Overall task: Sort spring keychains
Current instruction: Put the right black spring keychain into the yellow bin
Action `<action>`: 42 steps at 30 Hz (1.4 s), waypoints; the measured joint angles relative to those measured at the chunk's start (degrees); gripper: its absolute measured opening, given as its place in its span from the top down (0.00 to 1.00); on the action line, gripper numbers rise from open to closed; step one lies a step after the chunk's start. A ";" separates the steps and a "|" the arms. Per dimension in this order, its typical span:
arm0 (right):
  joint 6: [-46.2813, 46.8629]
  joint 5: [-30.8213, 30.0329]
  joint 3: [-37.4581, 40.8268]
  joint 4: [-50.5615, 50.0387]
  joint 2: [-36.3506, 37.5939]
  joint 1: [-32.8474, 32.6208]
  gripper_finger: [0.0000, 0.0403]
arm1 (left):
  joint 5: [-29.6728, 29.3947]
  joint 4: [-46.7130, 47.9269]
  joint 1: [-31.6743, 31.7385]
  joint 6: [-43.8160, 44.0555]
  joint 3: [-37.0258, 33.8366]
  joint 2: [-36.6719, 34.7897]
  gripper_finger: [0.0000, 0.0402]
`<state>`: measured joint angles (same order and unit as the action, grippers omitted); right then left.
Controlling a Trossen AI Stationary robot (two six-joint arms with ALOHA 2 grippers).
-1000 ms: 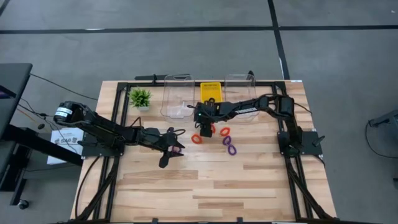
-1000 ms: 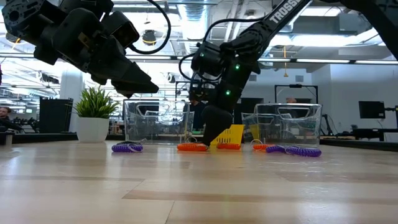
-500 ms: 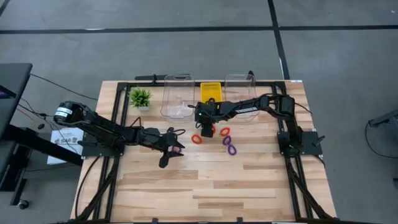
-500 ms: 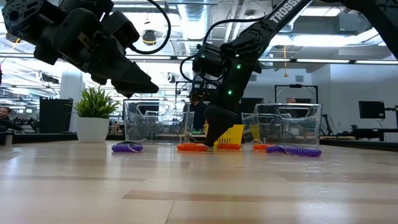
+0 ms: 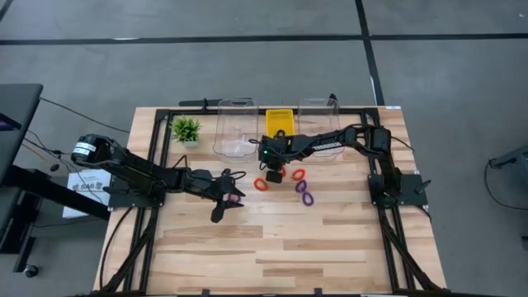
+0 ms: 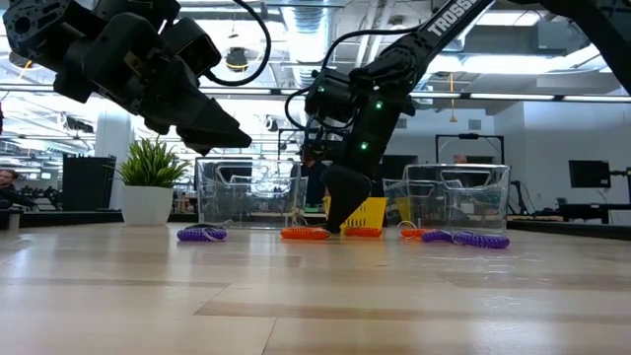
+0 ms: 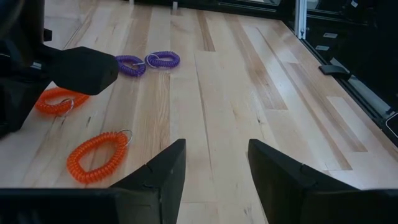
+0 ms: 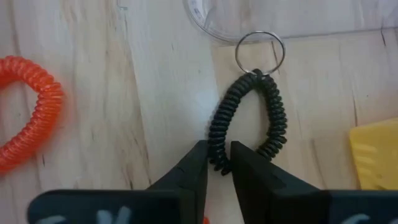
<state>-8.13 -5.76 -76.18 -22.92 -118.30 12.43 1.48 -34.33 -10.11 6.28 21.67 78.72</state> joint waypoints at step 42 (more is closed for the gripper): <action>3.75 -2.21 0.08 -7.86 7.23 -3.85 0.97 | 0.01 0.00 -0.01 -0.01 0.00 0.00 0.57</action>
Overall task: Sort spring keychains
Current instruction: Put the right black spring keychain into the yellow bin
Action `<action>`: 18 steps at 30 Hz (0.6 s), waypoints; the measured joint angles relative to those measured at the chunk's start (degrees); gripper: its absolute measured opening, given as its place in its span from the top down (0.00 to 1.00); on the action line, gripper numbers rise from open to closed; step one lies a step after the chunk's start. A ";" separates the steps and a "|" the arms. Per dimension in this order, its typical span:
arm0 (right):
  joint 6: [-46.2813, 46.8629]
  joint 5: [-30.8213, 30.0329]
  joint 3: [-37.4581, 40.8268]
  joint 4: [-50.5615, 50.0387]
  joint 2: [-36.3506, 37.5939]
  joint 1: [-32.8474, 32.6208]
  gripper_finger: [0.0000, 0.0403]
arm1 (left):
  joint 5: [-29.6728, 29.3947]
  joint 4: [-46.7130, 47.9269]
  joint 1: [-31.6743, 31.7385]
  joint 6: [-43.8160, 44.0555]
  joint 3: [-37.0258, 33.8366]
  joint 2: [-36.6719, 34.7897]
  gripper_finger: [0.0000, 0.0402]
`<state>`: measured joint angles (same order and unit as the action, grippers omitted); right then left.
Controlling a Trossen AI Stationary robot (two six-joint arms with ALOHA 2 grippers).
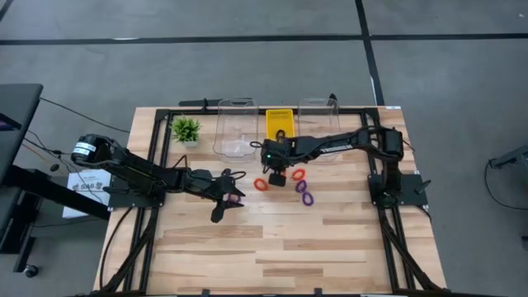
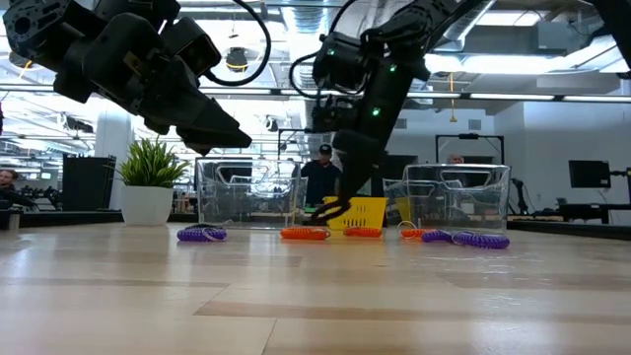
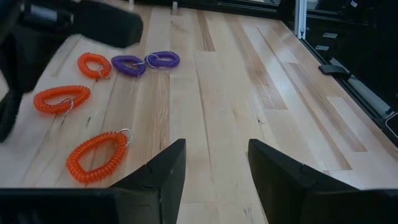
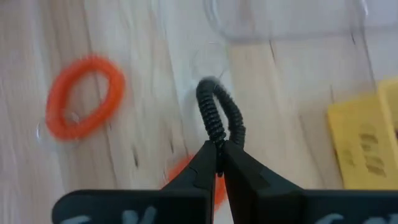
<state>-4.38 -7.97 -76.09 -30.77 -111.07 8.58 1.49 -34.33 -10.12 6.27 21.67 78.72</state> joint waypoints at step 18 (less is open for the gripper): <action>1.44 -17.32 -0.04 0.08 10.46 0.68 0.97 | -0.01 0.00 0.01 0.00 0.00 0.00 0.57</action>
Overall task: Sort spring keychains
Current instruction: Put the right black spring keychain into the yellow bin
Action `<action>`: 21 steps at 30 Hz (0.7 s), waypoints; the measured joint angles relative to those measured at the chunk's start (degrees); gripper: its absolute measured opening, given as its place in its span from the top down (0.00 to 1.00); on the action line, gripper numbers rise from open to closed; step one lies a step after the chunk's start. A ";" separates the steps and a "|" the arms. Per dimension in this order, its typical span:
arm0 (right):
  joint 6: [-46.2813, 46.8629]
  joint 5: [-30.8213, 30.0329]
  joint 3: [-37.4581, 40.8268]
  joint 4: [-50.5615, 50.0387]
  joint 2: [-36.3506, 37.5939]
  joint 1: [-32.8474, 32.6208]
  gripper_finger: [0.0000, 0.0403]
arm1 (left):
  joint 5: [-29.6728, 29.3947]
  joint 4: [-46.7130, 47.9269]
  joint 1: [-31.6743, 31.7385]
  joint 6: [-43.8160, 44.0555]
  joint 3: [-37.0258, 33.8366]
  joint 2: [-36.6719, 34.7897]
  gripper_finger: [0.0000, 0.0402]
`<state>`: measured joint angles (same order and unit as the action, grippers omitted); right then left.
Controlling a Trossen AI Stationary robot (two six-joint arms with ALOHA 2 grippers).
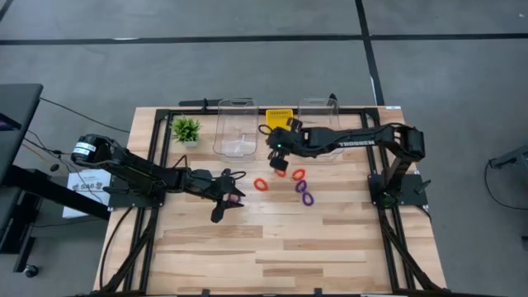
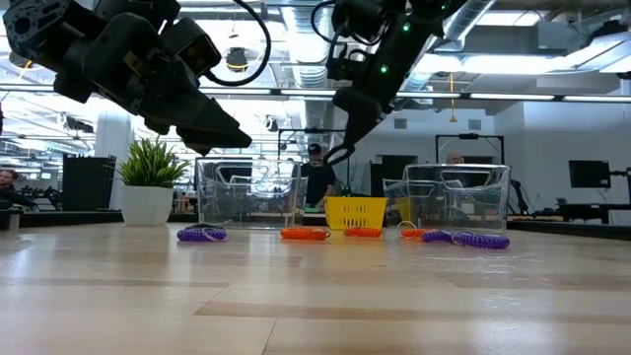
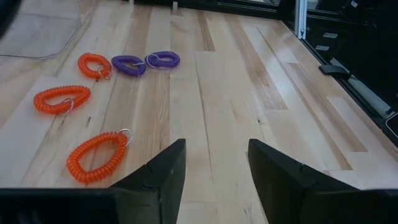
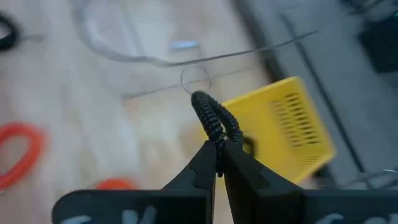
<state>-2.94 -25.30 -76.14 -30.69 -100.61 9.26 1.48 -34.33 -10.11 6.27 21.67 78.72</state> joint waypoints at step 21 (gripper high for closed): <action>2.99 6.39 0.52 5.68 0.08 13.04 0.90 | 0.00 0.00 0.00 -0.01 0.00 0.00 0.57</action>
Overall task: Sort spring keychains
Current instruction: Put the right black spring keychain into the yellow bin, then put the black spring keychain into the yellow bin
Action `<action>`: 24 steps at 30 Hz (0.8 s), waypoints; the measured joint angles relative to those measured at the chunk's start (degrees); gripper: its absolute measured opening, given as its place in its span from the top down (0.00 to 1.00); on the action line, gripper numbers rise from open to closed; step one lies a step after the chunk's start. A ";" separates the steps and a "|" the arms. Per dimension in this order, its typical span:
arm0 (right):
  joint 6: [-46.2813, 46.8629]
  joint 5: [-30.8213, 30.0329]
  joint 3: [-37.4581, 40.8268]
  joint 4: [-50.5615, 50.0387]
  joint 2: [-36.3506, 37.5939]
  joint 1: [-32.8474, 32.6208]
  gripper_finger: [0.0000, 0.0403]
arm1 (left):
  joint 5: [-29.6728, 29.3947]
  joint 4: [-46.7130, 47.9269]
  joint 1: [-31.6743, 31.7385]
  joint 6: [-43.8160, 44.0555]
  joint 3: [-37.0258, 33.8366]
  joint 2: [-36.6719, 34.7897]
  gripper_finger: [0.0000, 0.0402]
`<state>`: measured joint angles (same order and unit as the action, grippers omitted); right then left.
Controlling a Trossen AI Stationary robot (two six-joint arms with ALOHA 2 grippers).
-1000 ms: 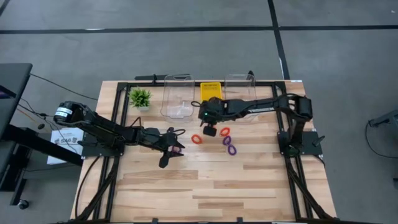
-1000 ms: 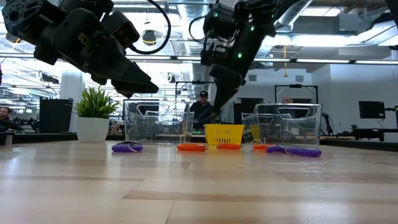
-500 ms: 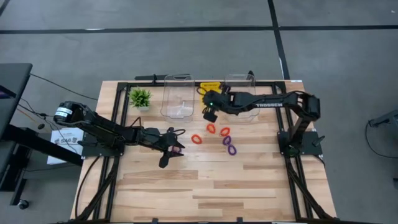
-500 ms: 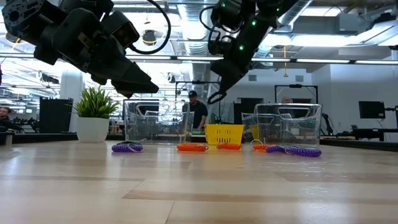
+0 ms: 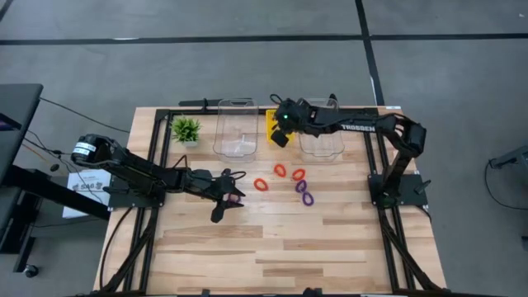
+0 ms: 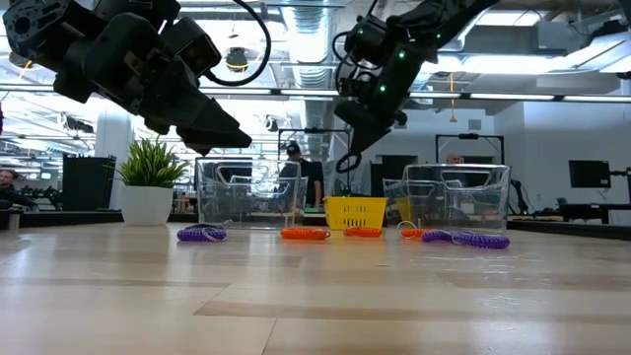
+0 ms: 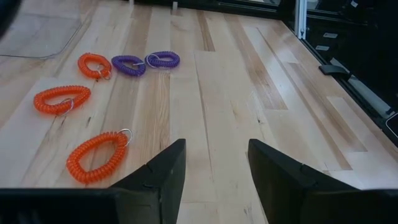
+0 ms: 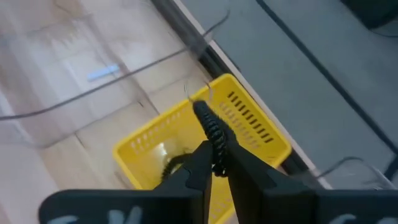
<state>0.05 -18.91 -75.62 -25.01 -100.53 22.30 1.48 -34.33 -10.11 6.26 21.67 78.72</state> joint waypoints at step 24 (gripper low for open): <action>-0.01 0.95 0.00 0.19 -0.04 -1.87 0.86 | 0.00 -0.01 0.00 0.01 0.00 0.00 0.57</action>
<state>0.03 -17.96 -75.61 -24.82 -100.57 20.42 1.48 -34.33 -10.11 6.27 21.67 78.72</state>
